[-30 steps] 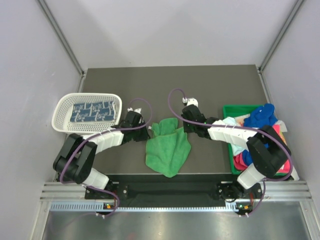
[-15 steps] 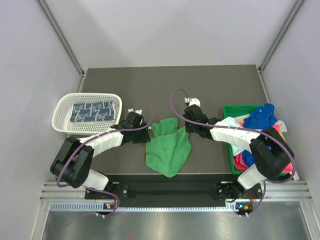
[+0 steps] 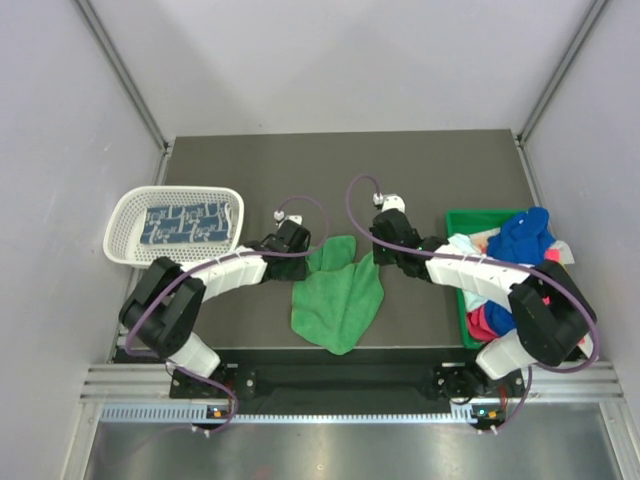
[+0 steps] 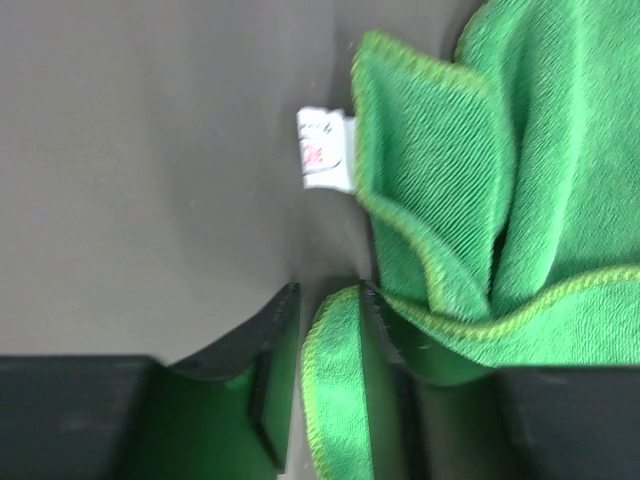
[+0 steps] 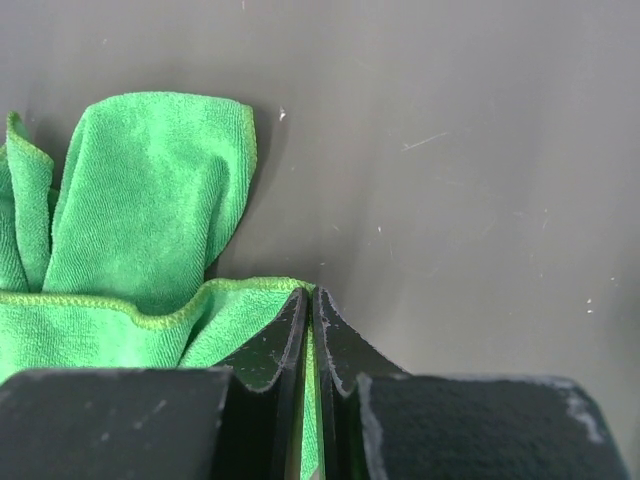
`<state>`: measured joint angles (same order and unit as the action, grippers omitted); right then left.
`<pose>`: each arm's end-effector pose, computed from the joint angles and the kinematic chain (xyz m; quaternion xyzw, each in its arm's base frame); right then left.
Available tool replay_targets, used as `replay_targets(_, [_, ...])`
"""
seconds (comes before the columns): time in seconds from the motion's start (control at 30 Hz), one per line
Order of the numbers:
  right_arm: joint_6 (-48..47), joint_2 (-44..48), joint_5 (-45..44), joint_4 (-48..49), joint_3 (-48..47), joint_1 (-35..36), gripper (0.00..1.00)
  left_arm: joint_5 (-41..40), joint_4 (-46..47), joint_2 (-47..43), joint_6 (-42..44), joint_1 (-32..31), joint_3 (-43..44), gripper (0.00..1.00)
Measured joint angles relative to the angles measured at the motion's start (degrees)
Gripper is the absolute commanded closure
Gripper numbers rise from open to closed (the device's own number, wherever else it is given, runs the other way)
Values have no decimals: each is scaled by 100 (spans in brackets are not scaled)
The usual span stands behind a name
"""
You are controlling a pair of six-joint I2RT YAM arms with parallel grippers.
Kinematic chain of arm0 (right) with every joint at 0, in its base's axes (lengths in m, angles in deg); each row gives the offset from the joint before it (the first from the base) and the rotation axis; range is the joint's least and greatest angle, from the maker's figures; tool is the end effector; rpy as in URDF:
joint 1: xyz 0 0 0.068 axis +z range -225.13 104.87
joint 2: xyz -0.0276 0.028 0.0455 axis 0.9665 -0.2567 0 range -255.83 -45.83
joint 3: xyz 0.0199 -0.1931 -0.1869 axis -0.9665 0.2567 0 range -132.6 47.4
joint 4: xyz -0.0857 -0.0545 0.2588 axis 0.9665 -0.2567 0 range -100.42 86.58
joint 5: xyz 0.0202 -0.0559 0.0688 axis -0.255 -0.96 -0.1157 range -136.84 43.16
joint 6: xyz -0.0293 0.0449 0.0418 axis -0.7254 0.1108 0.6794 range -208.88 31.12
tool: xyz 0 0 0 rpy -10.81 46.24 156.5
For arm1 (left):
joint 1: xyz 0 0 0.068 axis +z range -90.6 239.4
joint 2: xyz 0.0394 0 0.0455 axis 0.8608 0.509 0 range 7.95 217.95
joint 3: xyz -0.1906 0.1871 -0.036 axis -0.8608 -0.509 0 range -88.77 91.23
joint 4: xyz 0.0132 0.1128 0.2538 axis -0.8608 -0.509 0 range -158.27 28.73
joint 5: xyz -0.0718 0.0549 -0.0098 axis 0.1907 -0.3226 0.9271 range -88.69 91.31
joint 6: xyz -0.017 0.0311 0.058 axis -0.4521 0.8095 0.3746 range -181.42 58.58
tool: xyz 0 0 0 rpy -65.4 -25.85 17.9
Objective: Fold and stack the towels
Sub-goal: Flatten out the crumpled towel
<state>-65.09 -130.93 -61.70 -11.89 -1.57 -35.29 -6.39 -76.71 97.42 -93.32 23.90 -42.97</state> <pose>0.2666 0.2042 0.1777 -0.0782 0.9128 0.1003 0.3880 0.2606 -0.1770 0.1262 0.0124 0.9618 -0.0936 0.2570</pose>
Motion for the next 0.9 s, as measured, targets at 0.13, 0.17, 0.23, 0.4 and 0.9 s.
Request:
replay_targets(0.13, [0,107,7,2,103,-11,96,-299,20,144,-74,-175,114,76])
replay_targets(0.17, [-4,127,4,2,116,-22,96,-363,22,155,-105,-201,118,80])
replay_targets(0.23, [-9,188,9,7,166,-48,96,-468,26,170,-149,-238,122,92])
replay_targets(0.4, [-15,291,17,7,175,-92,96,-579,13,170,-262,-280,133,100])
replay_targets(0.9, [-15,933,96,-92,184,-101,100,-1172,-2002,-1419,-70,-297,710,100])
